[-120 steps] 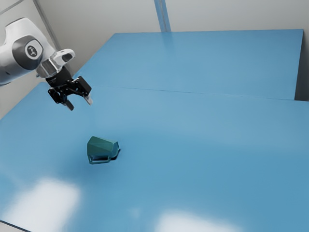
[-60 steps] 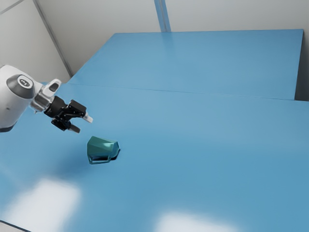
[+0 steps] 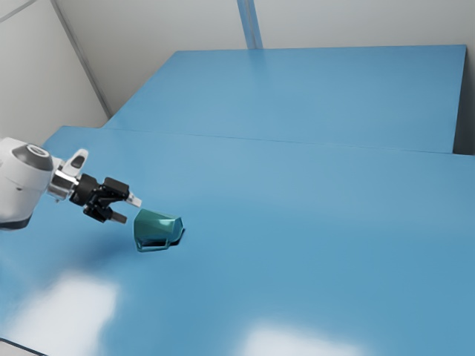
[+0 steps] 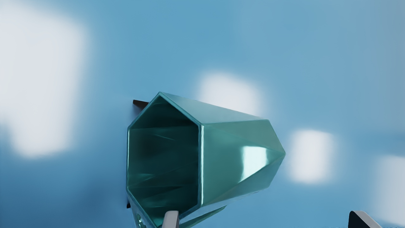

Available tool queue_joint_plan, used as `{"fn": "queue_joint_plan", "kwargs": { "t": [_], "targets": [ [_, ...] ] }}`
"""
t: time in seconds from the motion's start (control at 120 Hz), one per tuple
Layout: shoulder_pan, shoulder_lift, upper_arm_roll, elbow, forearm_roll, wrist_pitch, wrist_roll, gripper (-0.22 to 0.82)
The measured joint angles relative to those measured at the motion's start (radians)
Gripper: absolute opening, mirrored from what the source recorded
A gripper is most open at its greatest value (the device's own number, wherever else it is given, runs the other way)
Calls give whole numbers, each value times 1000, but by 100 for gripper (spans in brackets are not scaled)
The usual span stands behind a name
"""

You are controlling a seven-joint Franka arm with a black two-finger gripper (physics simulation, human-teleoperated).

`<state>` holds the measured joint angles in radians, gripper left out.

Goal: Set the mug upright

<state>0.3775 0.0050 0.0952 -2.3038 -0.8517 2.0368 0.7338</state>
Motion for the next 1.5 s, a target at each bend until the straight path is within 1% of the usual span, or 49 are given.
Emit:
{"fn": "queue_joint_plan", "kwargs": {
  "t": [0.417, 0.617, 0.875, 1.358, 1.433, 1.5],
  "targets": [
    [0, 113, 0, 34, -18, 7, 65, 58],
    [18, 151, 0, 37, -117, -22, 120, 58],
    [13, 162, 0, 34, -192, -52, 196, 58],
    [-13, 162, -4, 29, -207, -64, 272, 58],
    [-16, 164, -4, 29, -207, -63, 278, 56],
    [-17, 164, -5, 29, -208, -62, 282, 48]
  ]
}}
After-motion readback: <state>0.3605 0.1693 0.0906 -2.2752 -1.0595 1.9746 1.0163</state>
